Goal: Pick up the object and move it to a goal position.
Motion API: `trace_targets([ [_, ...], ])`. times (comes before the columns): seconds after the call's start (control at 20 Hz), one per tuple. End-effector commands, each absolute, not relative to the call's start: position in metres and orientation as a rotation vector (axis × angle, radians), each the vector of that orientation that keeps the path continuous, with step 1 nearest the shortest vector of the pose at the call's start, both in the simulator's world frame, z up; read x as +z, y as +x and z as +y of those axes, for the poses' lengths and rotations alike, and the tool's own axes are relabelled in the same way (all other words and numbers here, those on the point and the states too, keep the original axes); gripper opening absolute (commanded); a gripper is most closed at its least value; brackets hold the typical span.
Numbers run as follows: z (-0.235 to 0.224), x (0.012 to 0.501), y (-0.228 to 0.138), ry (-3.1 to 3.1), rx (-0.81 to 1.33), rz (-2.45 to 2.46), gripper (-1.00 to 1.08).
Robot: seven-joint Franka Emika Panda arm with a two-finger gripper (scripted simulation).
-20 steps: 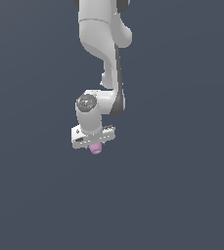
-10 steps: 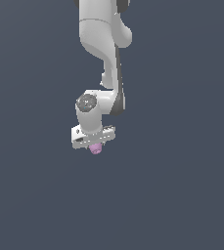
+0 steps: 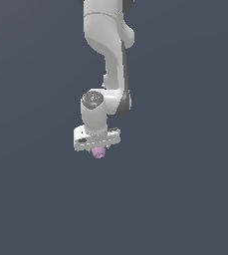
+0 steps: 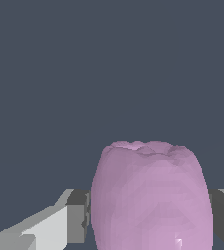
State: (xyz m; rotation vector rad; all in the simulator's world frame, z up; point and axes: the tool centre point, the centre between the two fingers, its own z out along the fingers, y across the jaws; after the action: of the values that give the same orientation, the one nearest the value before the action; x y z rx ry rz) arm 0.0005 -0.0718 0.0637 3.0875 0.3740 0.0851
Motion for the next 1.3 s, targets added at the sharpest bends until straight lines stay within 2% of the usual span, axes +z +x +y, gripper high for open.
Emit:
trace_targets([
  [0.0,-0.067,0.074,0.008,3.078,0.123,0.337,-1.0],
  [1.25,-0.015,0.213,0.082,2.871,0.549,-0.13,-1.0],
])
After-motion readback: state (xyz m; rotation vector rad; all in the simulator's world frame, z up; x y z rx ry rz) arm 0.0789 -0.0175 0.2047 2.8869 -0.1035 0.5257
